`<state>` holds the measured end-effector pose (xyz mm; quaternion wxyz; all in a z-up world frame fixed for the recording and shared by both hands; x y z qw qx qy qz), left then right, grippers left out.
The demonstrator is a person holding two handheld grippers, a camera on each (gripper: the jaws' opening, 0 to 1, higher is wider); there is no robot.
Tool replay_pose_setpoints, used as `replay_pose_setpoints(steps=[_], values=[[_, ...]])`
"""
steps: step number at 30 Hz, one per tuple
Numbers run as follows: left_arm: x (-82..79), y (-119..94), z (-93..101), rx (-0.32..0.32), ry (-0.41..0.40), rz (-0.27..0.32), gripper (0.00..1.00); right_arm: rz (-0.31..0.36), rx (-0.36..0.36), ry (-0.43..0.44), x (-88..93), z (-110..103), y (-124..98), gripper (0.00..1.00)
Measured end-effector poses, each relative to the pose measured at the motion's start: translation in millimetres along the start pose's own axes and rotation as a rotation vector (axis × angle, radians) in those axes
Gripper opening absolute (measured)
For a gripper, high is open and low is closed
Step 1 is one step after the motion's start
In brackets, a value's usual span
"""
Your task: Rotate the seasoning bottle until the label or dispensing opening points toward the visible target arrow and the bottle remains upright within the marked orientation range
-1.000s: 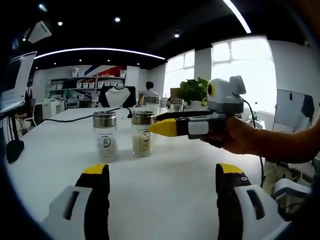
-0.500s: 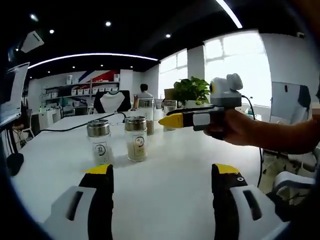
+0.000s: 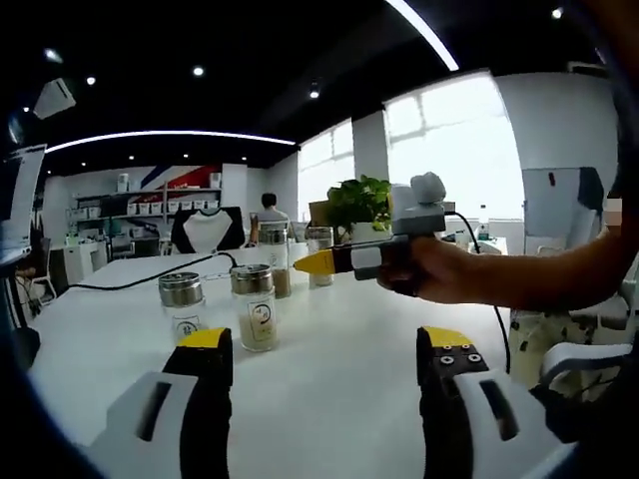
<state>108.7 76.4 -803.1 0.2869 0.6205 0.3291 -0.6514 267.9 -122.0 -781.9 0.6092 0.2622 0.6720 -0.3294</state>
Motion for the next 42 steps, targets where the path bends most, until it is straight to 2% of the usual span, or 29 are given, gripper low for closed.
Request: replay_pose_setpoints(steps=[1,4,7,11,14,20,21,23,29,31,33,36,39,42], values=[[1.4,0.8,-0.5,0.003,-0.013,-0.018,0.81,0.000,0.002,-0.001,-0.9,1.0,1.9,0.66],[1.1,-0.3,-0.5,-0.009,0.004,-0.013,0.87,0.000,-0.004,0.001,-2.3,3.1,6.7,0.69],[1.0,-0.6,-0.4,-0.010,-0.052,-0.031,0.99,-0.006,0.004,0.010,-2.9,6.2,11.5,0.73],[-0.1,-4.2,-4.5,-0.038,-0.085,-0.019,1.00,-0.014,0.015,-0.004,-1.2,10.0,17.4,0.73],[2.0,-4.3,-6.1,-0.039,-0.071,-0.039,1.00,-0.028,0.023,-0.020,0.0,12.8,20.6,0.73],[-0.2,-6.2,-8.3,-0.060,-0.063,-0.010,0.99,-0.016,0.042,-0.054,-7.1,19.5,29.4,0.70],[-0.8,-6.5,-8.9,-0.067,-0.052,-0.007,0.98,-0.016,0.044,-0.060,-7.9,20.6,31.0,0.69],[-5.3,-9.6,-12.5,-0.124,-0.003,0.020,0.95,-0.022,0.048,-0.091,-10.6,24.3,34.6,0.68],[-3.3,-13.7,-14.4,-0.123,-0.004,0.016,0.88,0.017,0.076,-0.071,-22.2,34.7,40.3,0.66],[-3.4,-15.7,-14.1,-0.121,0.021,0.038,0.84,0.024,0.081,-0.075,-25.4,36.6,44.2,0.66],[-7.7,-18.9,-14.2,-0.138,0.056,0.089,0.80,0.038,0.090,-0.069,-27.8,39.2,47.6,0.63],[-7.2,-19.3,-16.3,-0.137,0.007,0.075,0.83,0.047,0.096,-0.060,-30.4,42.6,54.3,0.61],[-4.2,-16.8,-18.6,-0.144,-0.006,0.046,0.90,0.037,0.105,-0.078,-32.1,43.5,62.5,0.59],[-3.4,-16.9,-19.4,-0.148,-0.015,0.043,0.93,0.037,0.114,-0.089,-33.9,44.5,66.7,0.57]])
Point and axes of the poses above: the point that each gripper's makers call its tool centre point, and the gripper's own axes: y roughly forward along the fingers, z roughly to its right, x roughly out of its underside, the point moved 9 cm from there along -y, roughly backward along the fingers
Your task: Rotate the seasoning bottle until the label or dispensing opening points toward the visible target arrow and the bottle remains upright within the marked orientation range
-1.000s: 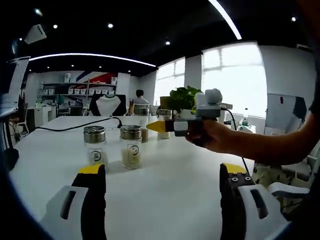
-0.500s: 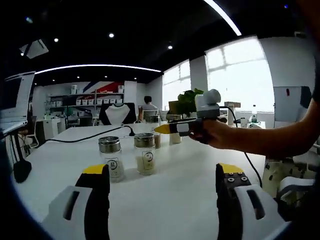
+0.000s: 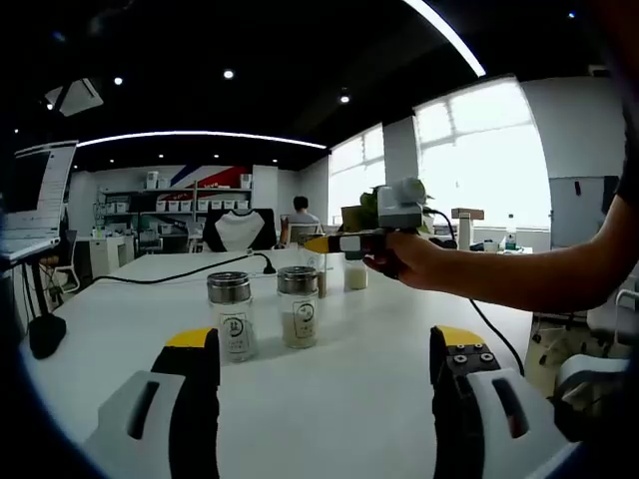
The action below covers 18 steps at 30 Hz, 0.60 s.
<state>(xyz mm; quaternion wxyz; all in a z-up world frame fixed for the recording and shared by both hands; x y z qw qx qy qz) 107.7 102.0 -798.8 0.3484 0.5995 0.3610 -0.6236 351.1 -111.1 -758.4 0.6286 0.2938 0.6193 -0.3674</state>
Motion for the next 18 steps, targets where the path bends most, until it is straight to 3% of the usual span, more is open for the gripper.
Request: replay_pose_setpoints(steps=[18], values=[[1.5,4.4,-4.6,0.010,-0.028,-0.005,1.00,-0.008,0.038,-0.057,0.5,4.2,20.8,0.45]])
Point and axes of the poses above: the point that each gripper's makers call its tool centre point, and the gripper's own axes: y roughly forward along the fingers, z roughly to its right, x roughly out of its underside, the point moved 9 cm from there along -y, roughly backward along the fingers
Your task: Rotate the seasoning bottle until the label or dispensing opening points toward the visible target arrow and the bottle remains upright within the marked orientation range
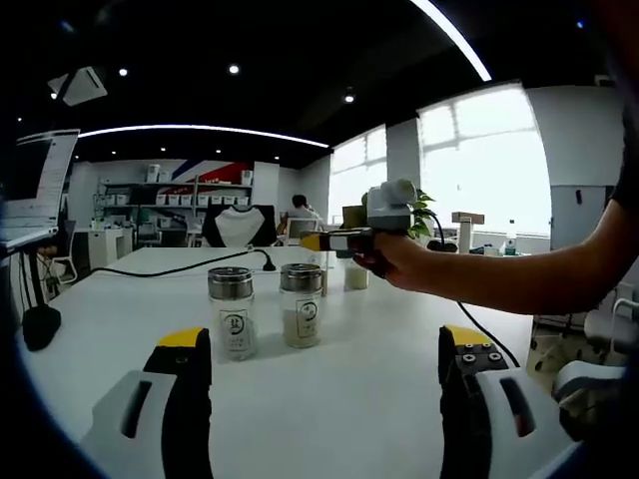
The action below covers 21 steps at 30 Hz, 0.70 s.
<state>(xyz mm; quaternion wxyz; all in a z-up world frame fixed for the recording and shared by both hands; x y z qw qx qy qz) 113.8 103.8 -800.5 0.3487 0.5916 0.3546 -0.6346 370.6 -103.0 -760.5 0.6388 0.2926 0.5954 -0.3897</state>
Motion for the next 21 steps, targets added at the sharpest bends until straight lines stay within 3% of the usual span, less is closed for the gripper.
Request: replay_pose_setpoints(steps=[21], values=[[4.4,2.9,4.4,0.052,-0.005,-0.004,1.00,-0.002,0.006,-0.009,1.7,3.3,6.2,0.38]])
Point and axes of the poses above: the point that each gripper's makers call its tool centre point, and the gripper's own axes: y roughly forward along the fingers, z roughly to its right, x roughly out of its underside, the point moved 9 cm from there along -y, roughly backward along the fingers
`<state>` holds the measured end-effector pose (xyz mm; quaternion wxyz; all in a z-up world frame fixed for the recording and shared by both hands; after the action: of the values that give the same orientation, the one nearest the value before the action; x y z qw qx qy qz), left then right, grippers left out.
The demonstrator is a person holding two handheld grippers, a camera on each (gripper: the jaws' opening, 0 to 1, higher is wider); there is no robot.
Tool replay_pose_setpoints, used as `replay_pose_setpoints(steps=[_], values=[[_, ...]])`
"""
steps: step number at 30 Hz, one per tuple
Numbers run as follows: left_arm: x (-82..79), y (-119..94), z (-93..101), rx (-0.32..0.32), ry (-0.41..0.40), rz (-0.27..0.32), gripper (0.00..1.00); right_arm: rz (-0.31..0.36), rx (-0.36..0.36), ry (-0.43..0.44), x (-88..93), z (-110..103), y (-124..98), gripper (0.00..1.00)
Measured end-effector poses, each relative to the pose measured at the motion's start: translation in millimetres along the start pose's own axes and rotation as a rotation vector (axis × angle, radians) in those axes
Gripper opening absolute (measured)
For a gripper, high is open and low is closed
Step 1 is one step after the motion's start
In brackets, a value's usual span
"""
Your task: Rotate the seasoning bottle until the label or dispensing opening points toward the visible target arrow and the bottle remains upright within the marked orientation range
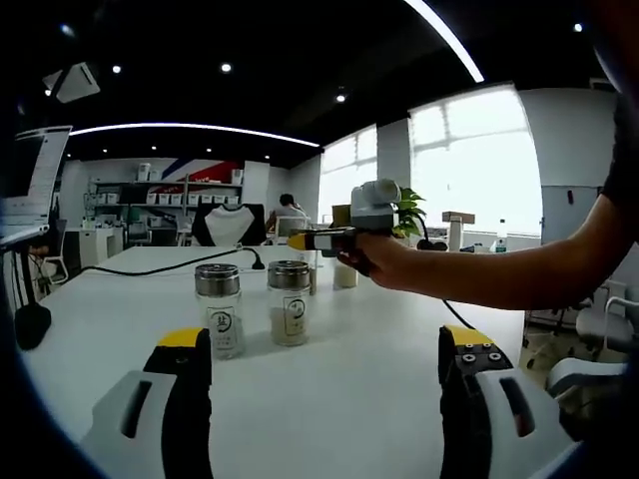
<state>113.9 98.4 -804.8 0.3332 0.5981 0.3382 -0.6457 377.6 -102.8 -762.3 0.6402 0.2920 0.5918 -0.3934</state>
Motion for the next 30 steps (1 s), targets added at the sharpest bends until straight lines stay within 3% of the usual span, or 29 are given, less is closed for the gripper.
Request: replay_pose_setpoints(steps=[8,20,30], values=[[-1.5,5.4,7.8,0.030,0.020,-0.007,0.99,0.009,-0.007,-0.076,-5.4,-10.8,-19.4,0.37],[-6.2,11.3,23.6,0.066,0.047,-0.012,0.98,0.074,-0.054,-0.006,-26.4,-17.8,-64.5,0.37],[-7.9,12.0,24.6,0.063,0.046,-0.019,0.92,0.107,-0.162,-0.017,-28.7,-51.1,-101.2,0.36]])
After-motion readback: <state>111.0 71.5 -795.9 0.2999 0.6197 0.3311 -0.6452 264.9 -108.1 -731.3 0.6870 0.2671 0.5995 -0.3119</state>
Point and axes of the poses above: the point that each gripper's makers call its tool centre point, and the gripper's own axes: y roughly forward along the fingers, z roughly to its right, x roughly out of its underside, the point moved 9 cm from there along -y, roughly backward along the fingers
